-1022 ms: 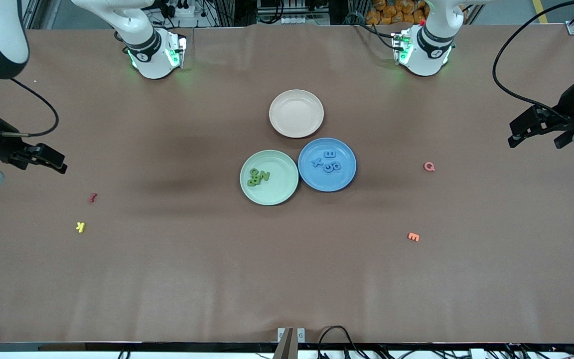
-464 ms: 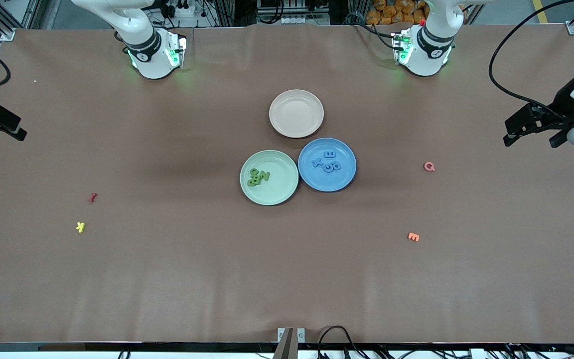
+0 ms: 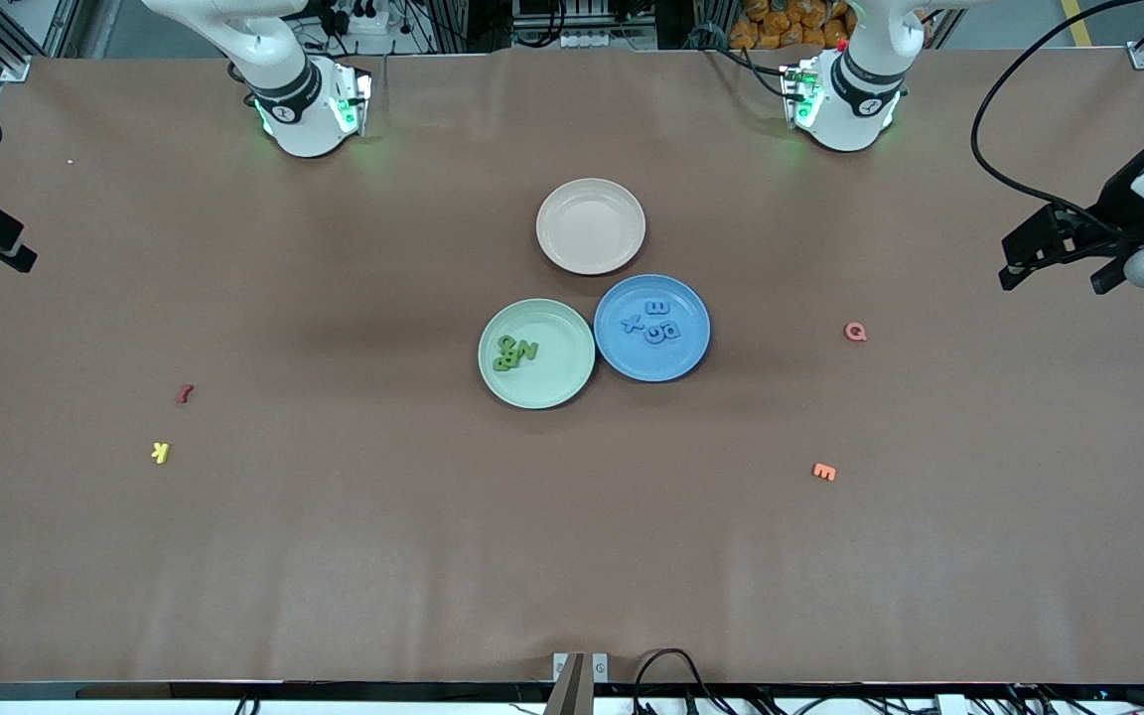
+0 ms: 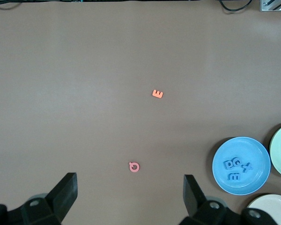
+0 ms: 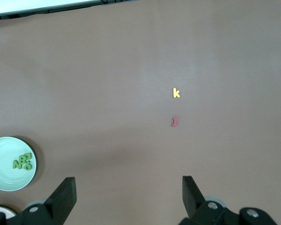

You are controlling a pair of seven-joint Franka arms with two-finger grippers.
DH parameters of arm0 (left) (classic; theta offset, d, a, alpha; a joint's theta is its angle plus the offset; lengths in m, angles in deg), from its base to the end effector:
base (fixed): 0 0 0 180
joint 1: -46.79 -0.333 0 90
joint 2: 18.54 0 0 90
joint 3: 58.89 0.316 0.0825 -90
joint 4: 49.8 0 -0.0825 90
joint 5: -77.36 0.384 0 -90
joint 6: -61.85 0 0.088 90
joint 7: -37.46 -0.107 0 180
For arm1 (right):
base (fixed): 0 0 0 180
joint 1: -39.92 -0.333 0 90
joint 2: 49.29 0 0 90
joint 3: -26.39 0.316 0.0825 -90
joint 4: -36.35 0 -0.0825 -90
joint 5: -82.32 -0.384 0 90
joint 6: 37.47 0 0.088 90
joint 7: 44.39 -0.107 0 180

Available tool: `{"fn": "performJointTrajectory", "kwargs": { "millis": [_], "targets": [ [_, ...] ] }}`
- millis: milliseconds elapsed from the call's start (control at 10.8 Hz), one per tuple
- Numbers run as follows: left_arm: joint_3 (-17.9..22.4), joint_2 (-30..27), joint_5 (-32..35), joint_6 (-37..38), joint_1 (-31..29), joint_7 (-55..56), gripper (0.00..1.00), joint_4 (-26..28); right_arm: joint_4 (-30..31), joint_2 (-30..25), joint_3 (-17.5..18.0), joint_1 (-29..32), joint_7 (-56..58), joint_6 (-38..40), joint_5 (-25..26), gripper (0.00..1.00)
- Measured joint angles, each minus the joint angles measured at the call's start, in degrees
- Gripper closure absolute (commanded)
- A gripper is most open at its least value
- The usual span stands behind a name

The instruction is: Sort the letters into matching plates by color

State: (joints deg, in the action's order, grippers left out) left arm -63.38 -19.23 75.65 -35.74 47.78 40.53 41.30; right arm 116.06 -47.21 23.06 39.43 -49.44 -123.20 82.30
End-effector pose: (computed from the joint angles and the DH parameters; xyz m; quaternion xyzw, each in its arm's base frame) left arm 0.5611 -0.0569 0.6346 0.9977 -0.0200 0.0613 0.0190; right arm 0.5567 -0.0268 0.6816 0.9970 -0.0687 0.0344 0.0002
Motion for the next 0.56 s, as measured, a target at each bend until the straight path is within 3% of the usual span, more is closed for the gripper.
{"fn": "performJointTrajectory", "kwargs": {
  "millis": [557],
  "targets": [
    [0.0,0.0,0.0,0.0,0.0,0.0,0.00,0.0,-0.1,0.0,0.0,0.1,0.0,0.3,0.0,0.00]
  ]
}}
